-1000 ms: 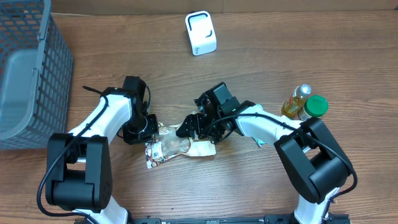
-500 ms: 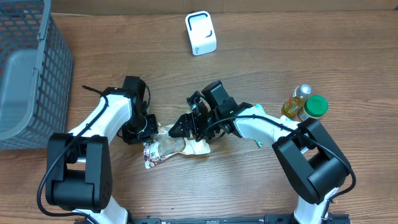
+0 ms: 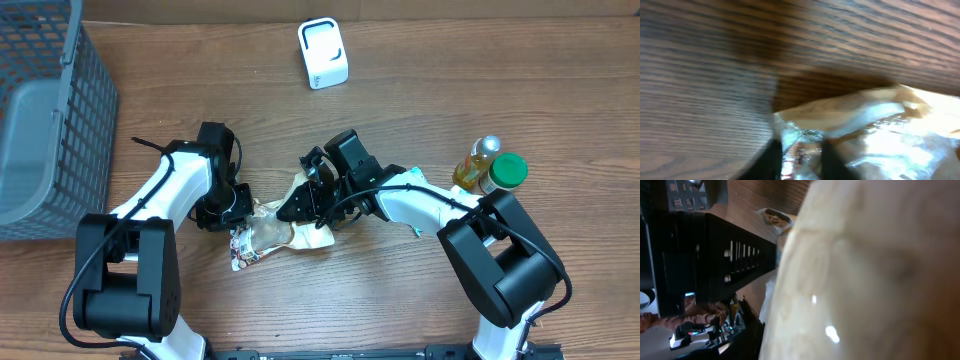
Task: Scan the item barcode
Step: 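Release the pouch with the left gripper and retract the left arm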
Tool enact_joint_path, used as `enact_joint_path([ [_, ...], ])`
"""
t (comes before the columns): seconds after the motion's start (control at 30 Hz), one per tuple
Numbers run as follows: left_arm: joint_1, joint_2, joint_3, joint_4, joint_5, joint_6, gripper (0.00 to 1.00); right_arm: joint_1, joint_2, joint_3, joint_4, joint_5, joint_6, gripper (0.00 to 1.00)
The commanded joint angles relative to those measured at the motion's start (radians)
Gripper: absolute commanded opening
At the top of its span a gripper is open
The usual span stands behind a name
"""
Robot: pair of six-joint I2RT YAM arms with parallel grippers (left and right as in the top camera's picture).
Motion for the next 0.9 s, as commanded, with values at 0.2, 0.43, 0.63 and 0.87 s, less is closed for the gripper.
enact_joint_path([
  [0.2, -0.013, 0.019, 0.029, -0.066, 0.023, 0.001, 0.76, 0.005, 0.008, -0.006, 0.007, 0.003, -0.008, 0.3],
  [0.43, -0.007, 0.018, 0.264, -0.207, 0.016, 0.024, 0.77, 0.005, 0.008, -0.006, 0.007, 0.003, -0.008, 0.29],
  [0.63, 0.042, 0.018, 0.501, -0.259, -0.103, 0.023, 0.83, 0.005, 0.008, -0.006, 0.007, 0.003, -0.008, 0.28],
  [0.87, 0.13, 0.018, 0.542, -0.177, -0.258, 0.023, 1.0, 0.005, 0.008, -0.006, 0.007, 0.003, -0.008, 0.24],
])
